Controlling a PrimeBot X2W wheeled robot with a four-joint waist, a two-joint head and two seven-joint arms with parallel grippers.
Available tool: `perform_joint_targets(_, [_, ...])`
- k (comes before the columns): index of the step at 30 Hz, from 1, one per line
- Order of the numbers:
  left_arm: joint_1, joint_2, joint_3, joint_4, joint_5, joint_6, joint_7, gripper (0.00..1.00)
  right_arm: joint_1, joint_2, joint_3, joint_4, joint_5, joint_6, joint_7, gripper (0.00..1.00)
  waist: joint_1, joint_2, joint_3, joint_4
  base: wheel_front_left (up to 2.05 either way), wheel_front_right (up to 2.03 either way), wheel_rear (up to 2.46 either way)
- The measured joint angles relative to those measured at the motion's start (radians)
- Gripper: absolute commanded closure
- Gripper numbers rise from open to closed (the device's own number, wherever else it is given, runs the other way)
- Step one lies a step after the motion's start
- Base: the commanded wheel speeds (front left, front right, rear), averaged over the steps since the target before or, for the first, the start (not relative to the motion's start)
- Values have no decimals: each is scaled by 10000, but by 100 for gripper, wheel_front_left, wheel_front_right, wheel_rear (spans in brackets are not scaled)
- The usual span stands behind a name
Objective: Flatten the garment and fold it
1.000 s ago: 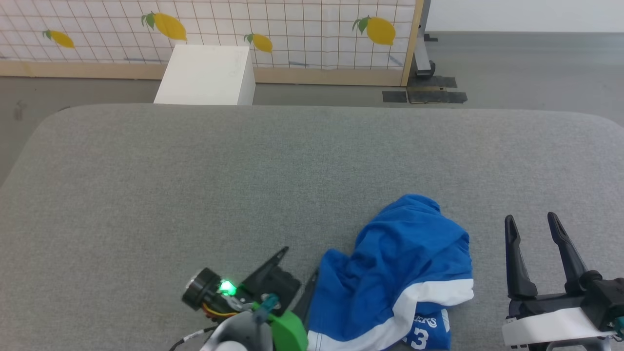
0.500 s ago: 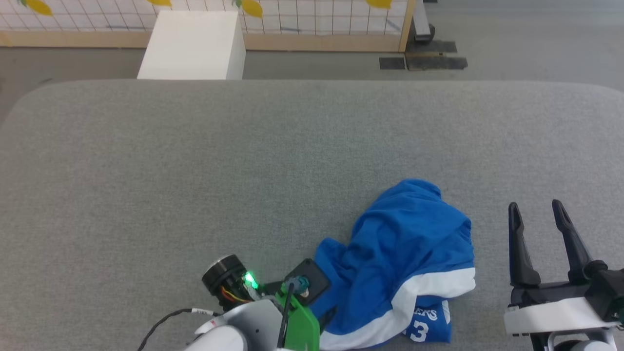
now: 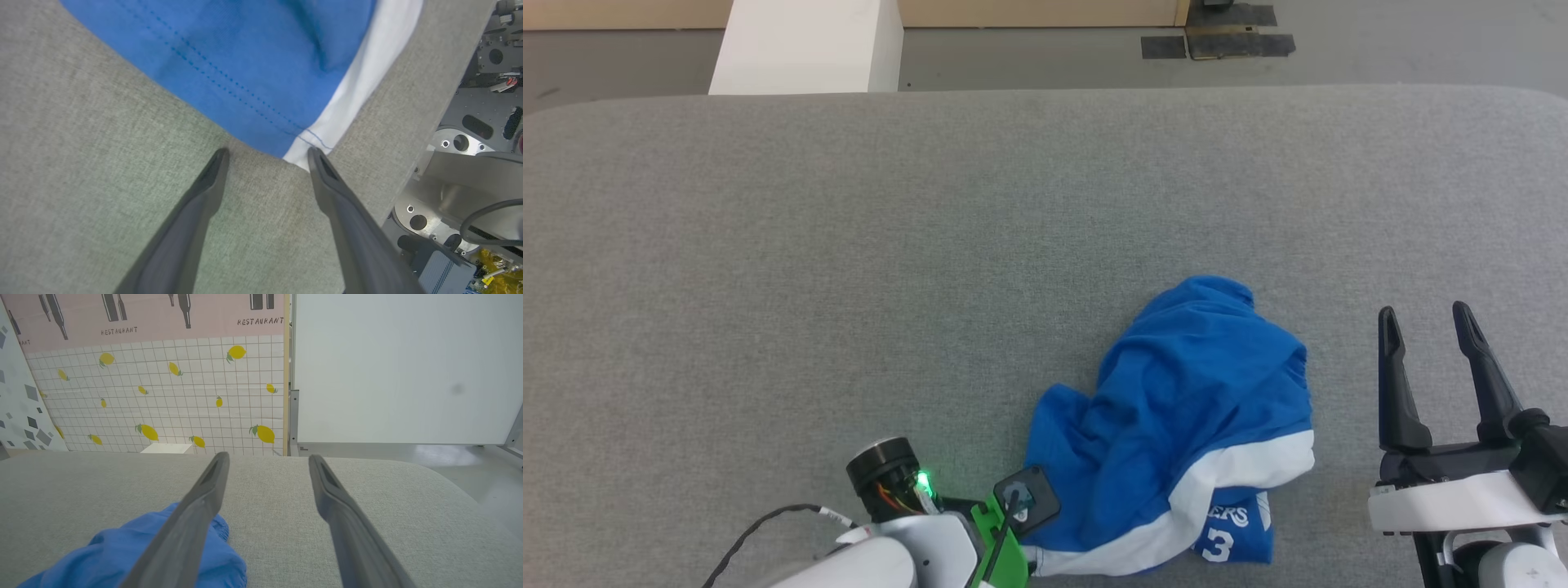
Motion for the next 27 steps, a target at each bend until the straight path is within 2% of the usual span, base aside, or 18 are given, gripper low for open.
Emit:
perform_joint_targets(6, [-717, -132, -757, 648, -313, -8, -414, 0, -128, 0, 4, 2, 0, 0, 0, 0, 0, 0, 177, -141, 0, 0, 0])
perform_joint_targets(7, [-782, -153, -828, 715, -320, -10, -569, 71, -137, -2, 2, 2, 0, 0, 0, 0, 0, 0, 192, -161, 0, 0, 0])
perform_joint_targets(8, [-828, -192, -897, 792, -383, -10, -694, 100, -136, 0, 2, 4, 0, 0, 0, 0, 0, 0, 202, -176, 0, 0, 0])
perform_joint_targets(14, [-865, -324, -936, 957, -683, -2, -1559, 100, -122, -2, -77, 65, 0, 0, 0, 0, 0, 0, 36, -126, 0, 0, 0])
perform_joint_targets(16, [-773, -222, -596, 869, -951, 226, -1954, 100, -113, -2, -86, 94, 0, 0, 0, 0, 0, 0, -86, -83, 0, 0, 0])
perform_joint_targets(18, [-780, 132, -155, 748, -997, 568, -2259, 100, -96, -2, -94, 98, 0, 0, 0, 0, 0, 0, -199, -36, 0, 0, 0])
perform_joint_targets(23, [-826, 1455, 1174, 963, -1551, 1313, -2943, 100, -58, 0, -96, 100, -8, 0, 0, 0, 0, 0, -414, 184, 0, 0, 0])
perform_joint_targets(27, [-806, 1772, 1875, 1553, -2211, 1603, -3358, 100, -32, 0, -75, 107, -25, 0, 0, 0, 0, 0, -487, 308, 0, 0, 0])
